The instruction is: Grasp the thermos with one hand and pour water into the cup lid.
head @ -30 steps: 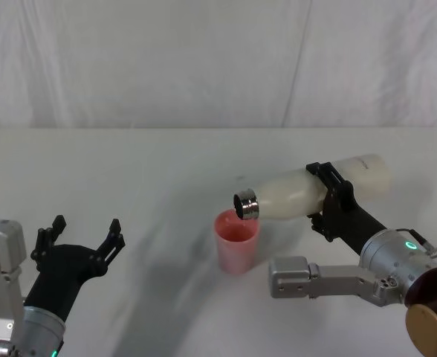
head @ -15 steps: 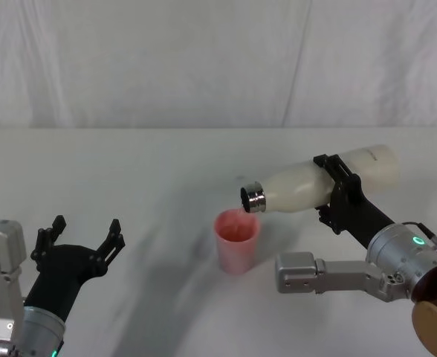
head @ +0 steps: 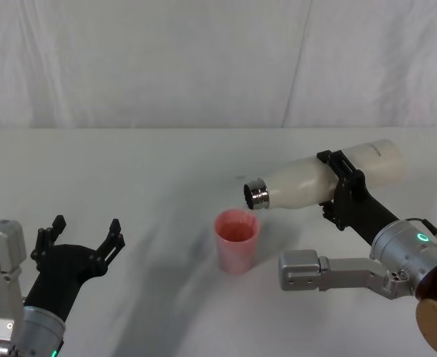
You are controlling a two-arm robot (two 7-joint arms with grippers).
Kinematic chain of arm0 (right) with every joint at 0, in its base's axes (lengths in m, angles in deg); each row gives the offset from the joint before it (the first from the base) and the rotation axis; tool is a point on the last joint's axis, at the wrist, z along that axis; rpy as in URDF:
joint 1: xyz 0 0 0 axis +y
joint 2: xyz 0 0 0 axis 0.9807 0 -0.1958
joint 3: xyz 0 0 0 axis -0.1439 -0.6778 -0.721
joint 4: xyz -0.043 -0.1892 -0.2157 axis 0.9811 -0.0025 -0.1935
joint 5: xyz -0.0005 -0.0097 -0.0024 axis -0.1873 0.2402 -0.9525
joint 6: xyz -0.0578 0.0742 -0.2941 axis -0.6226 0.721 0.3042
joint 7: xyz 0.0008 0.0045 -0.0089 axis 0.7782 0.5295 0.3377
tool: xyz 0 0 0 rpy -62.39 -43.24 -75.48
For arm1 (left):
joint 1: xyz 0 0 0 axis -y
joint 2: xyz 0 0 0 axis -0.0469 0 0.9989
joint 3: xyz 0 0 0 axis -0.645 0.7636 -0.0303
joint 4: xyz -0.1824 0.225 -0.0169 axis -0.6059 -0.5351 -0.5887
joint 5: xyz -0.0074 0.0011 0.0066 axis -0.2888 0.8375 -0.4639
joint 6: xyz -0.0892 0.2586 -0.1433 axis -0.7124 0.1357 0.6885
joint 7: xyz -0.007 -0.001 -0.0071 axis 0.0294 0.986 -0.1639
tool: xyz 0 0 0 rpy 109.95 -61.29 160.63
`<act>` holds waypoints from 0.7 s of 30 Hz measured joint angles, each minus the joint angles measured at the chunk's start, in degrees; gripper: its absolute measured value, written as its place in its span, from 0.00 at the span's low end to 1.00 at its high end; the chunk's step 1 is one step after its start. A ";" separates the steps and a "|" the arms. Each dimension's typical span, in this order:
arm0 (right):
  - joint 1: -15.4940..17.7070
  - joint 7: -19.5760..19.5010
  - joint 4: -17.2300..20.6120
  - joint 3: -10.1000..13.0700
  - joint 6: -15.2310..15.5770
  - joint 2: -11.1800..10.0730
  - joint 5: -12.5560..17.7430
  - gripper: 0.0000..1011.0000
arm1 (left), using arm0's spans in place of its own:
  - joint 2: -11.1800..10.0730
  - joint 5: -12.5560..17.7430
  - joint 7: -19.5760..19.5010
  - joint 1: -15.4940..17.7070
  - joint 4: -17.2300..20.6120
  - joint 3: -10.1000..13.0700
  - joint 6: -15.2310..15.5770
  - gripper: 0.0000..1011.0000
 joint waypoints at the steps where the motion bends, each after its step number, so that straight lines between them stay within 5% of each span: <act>1: 0.00 0.03 0.03 0.00 0.01 -0.01 -0.02 0.94 | 0.00 0.00 0.00 0.00 0.00 0.00 0.00 0.99; 21: -0.18 0.49 0.19 -0.43 0.10 0.04 -0.49 0.94 | 0.00 0.00 0.00 0.00 0.00 0.00 0.00 0.99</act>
